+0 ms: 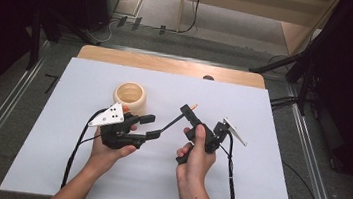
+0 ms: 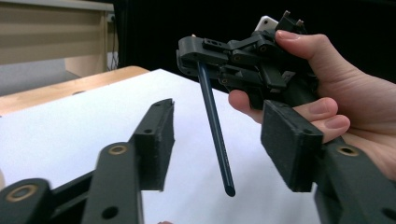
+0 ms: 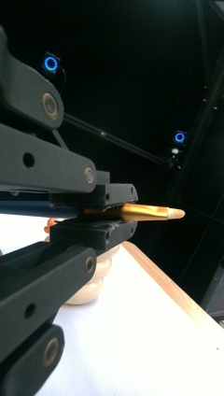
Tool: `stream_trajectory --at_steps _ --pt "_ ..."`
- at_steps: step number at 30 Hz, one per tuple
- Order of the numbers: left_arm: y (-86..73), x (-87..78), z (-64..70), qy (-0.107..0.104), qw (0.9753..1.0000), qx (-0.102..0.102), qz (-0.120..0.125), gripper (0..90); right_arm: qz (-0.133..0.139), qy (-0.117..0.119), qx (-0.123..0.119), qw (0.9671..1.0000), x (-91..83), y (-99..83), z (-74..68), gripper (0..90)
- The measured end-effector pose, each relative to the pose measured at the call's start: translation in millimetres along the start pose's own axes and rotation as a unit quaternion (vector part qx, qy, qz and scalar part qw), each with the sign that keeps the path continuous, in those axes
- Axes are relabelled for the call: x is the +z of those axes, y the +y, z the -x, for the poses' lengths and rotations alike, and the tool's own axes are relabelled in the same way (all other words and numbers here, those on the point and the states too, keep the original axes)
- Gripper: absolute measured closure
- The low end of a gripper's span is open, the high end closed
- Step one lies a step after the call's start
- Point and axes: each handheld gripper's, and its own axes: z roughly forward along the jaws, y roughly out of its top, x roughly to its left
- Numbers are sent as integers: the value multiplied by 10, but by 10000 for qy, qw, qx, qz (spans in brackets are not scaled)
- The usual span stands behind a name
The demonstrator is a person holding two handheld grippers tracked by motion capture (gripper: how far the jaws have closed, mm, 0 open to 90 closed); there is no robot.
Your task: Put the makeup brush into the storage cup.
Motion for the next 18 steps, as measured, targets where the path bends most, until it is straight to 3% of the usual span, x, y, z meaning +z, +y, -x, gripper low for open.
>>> stream_trajectory --at_steps 18 --pt "-3 0 -21 22 9999 -97 -42 459 96 -239 -549 9982 -24 28 1 847"
